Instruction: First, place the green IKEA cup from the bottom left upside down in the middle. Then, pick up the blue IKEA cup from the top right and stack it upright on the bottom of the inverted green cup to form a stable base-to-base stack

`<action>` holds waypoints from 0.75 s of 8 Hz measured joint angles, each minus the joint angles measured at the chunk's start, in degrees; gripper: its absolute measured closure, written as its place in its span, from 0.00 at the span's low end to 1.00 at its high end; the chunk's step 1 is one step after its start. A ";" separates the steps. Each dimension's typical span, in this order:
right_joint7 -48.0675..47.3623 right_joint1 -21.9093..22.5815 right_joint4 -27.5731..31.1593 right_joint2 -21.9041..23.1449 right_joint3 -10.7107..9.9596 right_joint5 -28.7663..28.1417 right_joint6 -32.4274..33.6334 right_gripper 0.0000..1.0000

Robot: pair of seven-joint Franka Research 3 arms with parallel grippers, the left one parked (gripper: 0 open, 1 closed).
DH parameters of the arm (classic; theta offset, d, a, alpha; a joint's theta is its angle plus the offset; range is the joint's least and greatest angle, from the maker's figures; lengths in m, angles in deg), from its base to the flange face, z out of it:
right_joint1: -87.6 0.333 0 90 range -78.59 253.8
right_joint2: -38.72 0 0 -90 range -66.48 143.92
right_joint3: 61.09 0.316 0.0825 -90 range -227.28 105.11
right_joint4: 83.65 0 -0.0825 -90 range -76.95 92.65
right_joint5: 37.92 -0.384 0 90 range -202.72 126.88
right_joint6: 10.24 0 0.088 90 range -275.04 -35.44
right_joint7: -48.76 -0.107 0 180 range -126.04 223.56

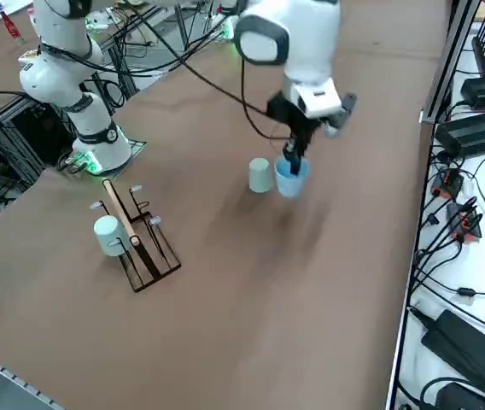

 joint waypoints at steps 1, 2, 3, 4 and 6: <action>-2.83 1.65 4.97 3.84 0.19 -0.01 -0.06 0.97; -5.05 3.21 9.66 7.36 0.21 -0.02 -0.92 0.97; -7.47 4.16 14.82 10.78 0.20 -0.05 -4.02 0.97; -10.24 5.00 21.05 14.31 0.20 -0.05 -9.17 0.97; -12.98 6.53 32.14 19.90 0.21 -0.04 -17.43 0.97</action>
